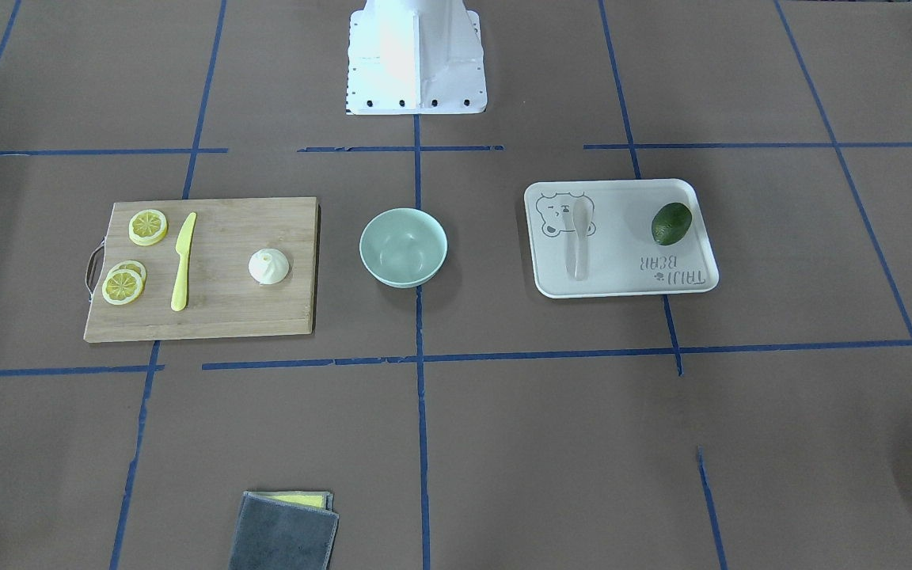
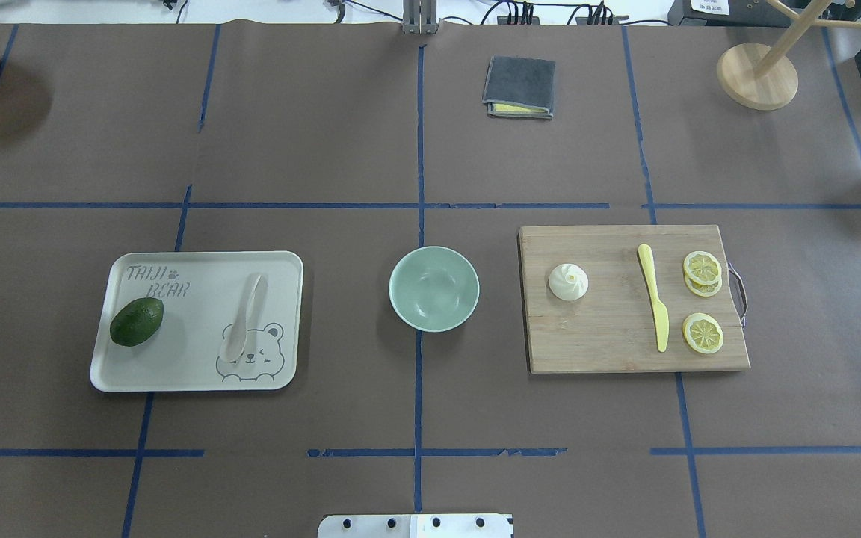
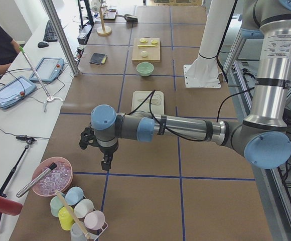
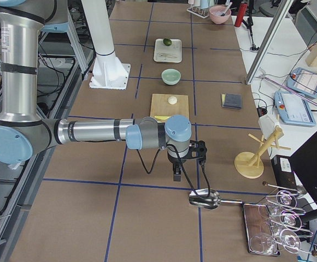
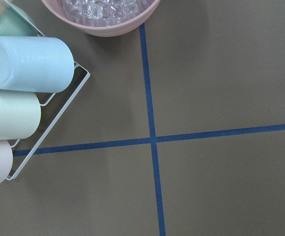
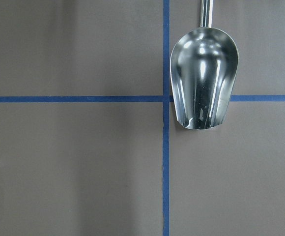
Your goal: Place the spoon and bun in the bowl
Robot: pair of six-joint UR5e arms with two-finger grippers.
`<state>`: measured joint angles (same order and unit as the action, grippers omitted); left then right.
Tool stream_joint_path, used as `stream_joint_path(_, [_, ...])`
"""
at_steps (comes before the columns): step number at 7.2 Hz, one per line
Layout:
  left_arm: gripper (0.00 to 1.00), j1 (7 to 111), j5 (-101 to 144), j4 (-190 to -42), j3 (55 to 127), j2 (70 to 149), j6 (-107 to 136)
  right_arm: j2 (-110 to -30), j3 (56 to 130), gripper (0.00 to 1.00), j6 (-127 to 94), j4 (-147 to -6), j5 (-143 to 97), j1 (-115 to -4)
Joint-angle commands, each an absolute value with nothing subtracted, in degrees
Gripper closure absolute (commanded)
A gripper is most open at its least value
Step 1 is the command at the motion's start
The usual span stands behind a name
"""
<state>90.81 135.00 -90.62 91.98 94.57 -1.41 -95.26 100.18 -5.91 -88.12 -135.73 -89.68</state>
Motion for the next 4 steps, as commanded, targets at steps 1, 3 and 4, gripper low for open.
stream_joint_path(1, [0.0, 90.79, 135.0, -90.79, 92.28, 94.74, -1.58, -94.75, 100.46, 0.0, -5.89, -89.98, -135.79, -89.74])
stream_joint_path(3, [0.0, 86.08, 135.17, -94.62, 97.79, 95.27, -1.32, -93.87, 101.68, 0.0, -7.03, -89.22, -136.66, -89.47])
stream_joint_path(4, [0.0, 82.91, 135.0, -100.14, 99.56, 95.62, 4.16, -93.61, 103.08, 0.0, -7.03, -89.3, -136.67, -89.04])
